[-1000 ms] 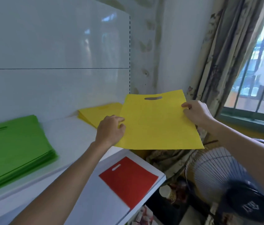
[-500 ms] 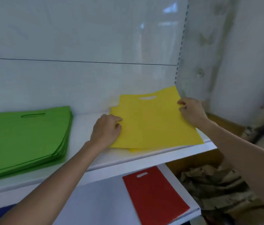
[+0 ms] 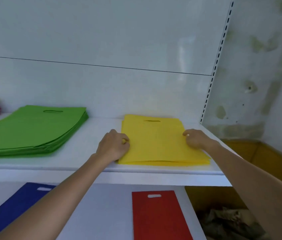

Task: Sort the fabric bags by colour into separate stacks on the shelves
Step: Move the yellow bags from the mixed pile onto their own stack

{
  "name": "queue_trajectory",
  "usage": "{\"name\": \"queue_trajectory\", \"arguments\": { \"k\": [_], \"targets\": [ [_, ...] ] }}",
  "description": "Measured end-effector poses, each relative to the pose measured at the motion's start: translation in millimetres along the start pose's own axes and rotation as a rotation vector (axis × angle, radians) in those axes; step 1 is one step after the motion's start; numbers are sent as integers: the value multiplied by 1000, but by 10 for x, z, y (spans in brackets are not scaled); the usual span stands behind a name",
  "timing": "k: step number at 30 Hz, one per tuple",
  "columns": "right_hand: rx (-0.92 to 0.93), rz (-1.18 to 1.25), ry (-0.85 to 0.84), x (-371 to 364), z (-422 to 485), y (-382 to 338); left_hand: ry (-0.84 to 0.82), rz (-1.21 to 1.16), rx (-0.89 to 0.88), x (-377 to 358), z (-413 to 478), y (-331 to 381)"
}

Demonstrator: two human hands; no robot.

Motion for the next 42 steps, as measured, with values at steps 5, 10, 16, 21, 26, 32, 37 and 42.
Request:
{"name": "queue_trajectory", "arguments": {
  "k": [5, 10, 16, 21, 26, 32, 37, 42],
  "targets": [
    [4, 58, 46, 77, 19, 0, 19, -42, 67, -28, 79, -37],
    [166, 277, 271, 438, -6, -480, 130, -6, 63, 330, -10, -103],
    [560, 591, 323, 526, -430, -2305, 377, 100, 50, 1574, -628, -678],
    [872, 725, 179, 297, -1305, -4027, 502, 175, 231, 2401, -1506, -1568],
    [1073, 657, 107, 115, -1990, -5198, 526, 225, 388, 2928, -2216, -2384],
    [1069, 654, 34, -175, -2288, -6032, 503, 240, 399, 3300, -2630, -3113],
    [1046, 658, -7, -381, -2339, -6525, 471, 231, 393, 3369, -2759, -3624],
    [1014, 623, -6, -522, -2207, -6920, 475, 198, 387, 3432, -2667, -4095]
  ]
}}
Point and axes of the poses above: each hand's wrist, its own z-axis towards the middle knuckle, its own x-axis out of the back of the hand, y = z × x, the point moved 9 cm from there along z, towards the middle knuckle, and after that the axes turned 6 degrees about -x, right-handed, at the moved point
